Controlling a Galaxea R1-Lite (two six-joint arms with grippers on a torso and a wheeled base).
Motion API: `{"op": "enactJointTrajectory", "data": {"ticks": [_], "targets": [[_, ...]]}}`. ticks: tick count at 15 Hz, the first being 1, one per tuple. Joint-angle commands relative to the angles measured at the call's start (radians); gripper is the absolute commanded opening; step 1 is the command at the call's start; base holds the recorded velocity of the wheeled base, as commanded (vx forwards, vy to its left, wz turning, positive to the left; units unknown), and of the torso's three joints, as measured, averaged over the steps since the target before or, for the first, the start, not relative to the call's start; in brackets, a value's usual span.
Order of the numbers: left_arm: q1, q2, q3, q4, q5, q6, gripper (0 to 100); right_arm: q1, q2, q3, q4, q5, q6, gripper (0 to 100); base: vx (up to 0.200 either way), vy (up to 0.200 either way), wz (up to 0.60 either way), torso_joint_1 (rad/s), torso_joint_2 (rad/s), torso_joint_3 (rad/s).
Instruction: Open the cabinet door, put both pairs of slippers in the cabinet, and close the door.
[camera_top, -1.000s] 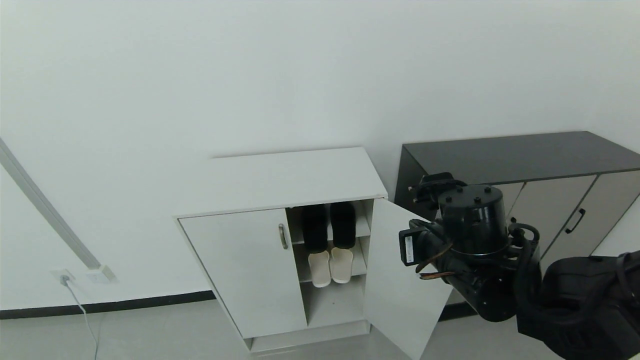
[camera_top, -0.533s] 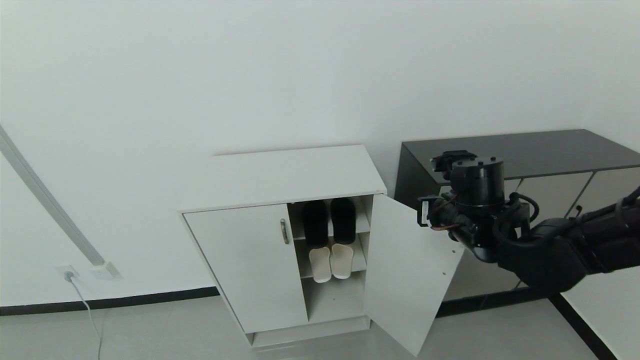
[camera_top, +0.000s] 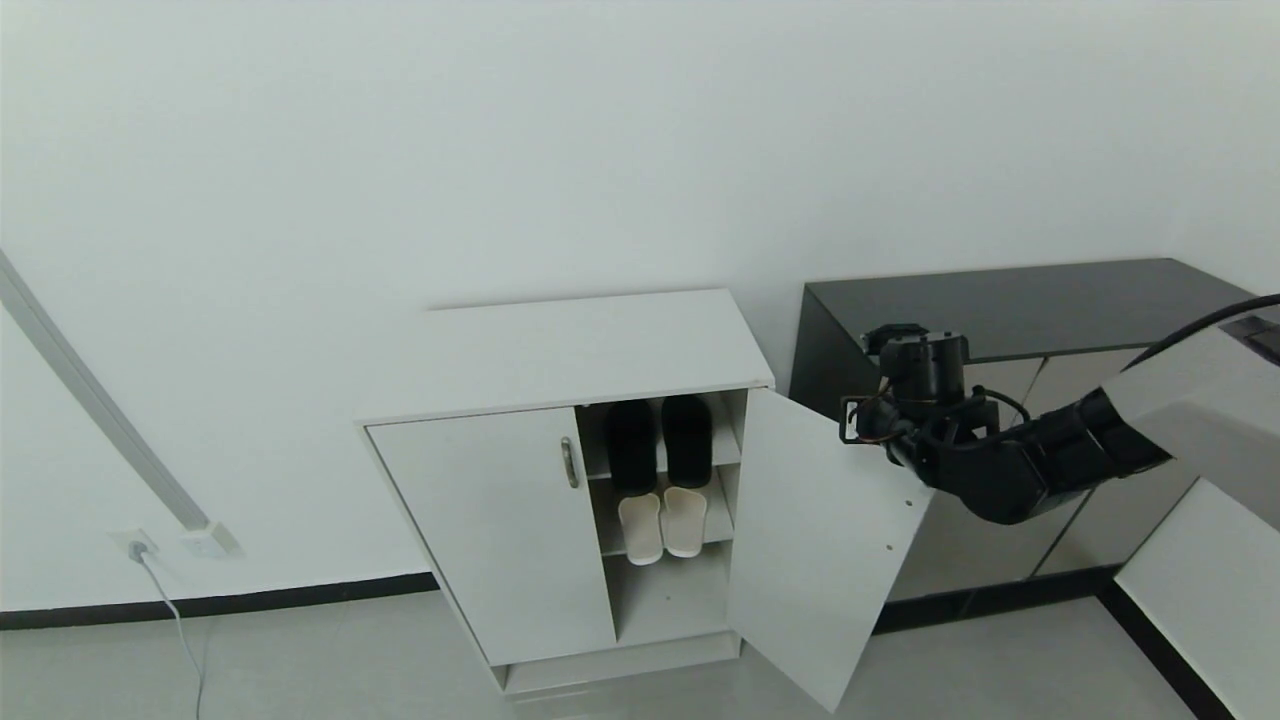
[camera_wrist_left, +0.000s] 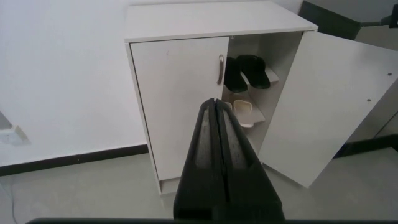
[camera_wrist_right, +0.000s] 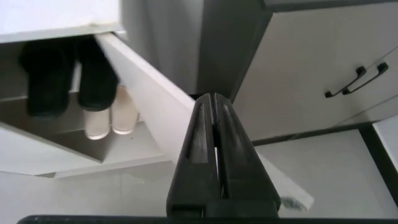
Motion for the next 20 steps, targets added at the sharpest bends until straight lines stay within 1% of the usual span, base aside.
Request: {"op": "enactJointTrajectory", "data": {"ticks": [1,6,13,16,20], "targets": [[0.0,0.001,0.0,0.0,0.0,-0.001,0,-0.022,0.075,-0.03,-0.001,0.001,0.001,0,0.0,0.0,0.0,0.0,0.0,0.0],[0.0,0.001,0.0,0.0,0.0,-0.001,0,-0.056,0.125,-0.061,-0.001,0.016,0.001,0,0.0,0.0,0.0,0.0,0.0,0.0],[0.0,0.001,0.0,0.0,0.0,-0.001,0,-0.047,0.128,-0.056,0.027,0.014,0.001,0,0.0,0.0,0.0,0.0,0.0,0.0],[0.0,0.001,0.0,0.0,0.0,-0.001,0,-0.01,0.102,-0.032,0.027,0.014,0.003,0,0.0,0.0,0.0,0.0,0.0,0.0],[0.0,0.001,0.0,0.0,0.0,-0.001,0,0.105,0.042,0.05,0.027,0.014,0.038,0,0.0,0.0,0.0,0.0,0.0,0.0]]}}
